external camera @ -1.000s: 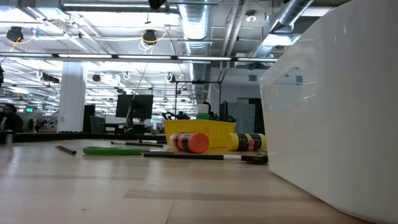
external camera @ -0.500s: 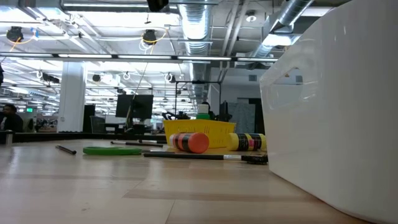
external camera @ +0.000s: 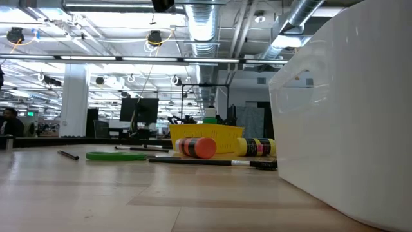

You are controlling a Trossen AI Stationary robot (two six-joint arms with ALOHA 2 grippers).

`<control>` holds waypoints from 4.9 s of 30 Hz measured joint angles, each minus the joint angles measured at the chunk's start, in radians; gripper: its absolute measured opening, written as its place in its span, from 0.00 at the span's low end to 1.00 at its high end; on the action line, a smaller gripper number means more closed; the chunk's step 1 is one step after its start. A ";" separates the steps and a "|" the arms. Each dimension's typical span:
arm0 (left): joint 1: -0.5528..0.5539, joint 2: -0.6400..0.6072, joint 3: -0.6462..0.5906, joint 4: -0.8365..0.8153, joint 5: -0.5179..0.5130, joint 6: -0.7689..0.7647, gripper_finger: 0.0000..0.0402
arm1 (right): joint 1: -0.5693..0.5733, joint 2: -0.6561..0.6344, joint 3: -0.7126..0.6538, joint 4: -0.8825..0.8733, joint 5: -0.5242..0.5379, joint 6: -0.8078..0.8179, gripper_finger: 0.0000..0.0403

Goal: Pick & Place Paint Supplies
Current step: Put the violet paint bottle into the yellow bin

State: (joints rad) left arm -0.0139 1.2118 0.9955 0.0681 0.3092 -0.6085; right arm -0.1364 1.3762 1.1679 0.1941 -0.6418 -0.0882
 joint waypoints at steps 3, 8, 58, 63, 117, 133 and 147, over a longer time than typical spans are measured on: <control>0.000 0.000 0.000 0.000 -0.004 0.001 0.25 | 0.000 0.000 0.000 -0.003 0.000 0.011 0.51; 0.000 0.000 0.000 0.000 -0.004 0.002 0.25 | 0.000 0.000 0.000 -0.005 -0.004 0.026 0.38; -0.222 -0.001 -0.009 -0.172 -1.239 0.650 0.57 | -0.188 -0.013 0.230 -0.310 0.122 0.473 0.33; -0.245 -0.001 -0.095 0.161 -1.270 0.744 0.57 | -0.195 -0.013 0.201 -0.227 0.171 0.491 0.33; -0.101 0.000 -0.160 0.720 -0.968 0.923 0.49 | -0.261 0.065 0.185 0.048 0.083 0.601 0.33; -0.078 0.000 -0.160 0.733 -0.930 0.907 0.37 | -0.261 0.068 0.185 0.048 0.072 0.584 0.33; -0.078 0.000 -0.159 0.735 -0.906 0.860 0.34 | -0.257 0.072 0.185 0.068 0.064 0.590 0.33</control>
State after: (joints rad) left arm -0.0921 1.2121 0.8365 0.8032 -0.5966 0.2517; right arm -0.3936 1.4487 1.3525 0.2624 -0.5782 0.5013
